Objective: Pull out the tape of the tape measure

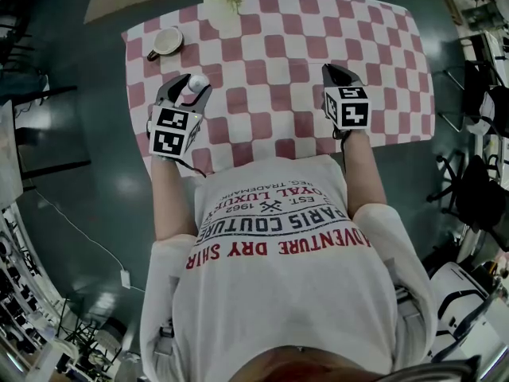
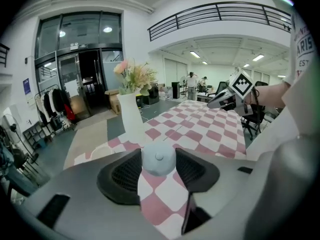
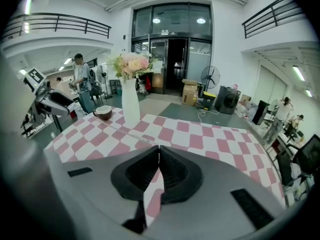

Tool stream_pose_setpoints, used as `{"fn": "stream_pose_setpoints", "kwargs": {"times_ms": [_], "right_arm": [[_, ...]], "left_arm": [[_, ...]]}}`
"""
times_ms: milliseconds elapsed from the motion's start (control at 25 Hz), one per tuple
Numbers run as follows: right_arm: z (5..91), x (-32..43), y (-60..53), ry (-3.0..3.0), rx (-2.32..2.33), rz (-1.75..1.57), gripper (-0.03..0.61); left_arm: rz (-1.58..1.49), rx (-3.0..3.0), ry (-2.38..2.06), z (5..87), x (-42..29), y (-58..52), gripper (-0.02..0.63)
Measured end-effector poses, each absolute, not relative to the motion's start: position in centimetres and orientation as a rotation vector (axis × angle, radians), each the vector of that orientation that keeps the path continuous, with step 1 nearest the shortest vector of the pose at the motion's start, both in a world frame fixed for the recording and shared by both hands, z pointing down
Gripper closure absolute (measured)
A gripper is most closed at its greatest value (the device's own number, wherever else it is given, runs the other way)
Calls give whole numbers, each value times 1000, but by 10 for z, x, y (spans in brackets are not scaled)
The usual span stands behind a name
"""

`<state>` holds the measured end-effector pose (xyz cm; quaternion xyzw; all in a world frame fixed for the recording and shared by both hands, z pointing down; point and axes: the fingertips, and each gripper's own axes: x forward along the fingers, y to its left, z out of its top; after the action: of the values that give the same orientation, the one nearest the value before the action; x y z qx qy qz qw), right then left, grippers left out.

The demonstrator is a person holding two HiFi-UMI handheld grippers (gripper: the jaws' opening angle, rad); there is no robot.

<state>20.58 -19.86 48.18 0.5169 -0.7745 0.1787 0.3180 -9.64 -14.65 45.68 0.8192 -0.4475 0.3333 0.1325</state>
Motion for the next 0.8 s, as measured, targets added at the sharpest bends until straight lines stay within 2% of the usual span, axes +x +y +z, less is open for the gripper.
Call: {"fn": "stream_pose_setpoints", "kwargs": {"times_ms": [440,800], "right_arm": [[477,215,-202,-2062,1413,551,546],[479,257,-208,-1954,1515,528,546]], "left_arm": [[993,2266,-1412,463,-129,-150,383],[963,2197,-1453,467,-151,-148,383]]}}
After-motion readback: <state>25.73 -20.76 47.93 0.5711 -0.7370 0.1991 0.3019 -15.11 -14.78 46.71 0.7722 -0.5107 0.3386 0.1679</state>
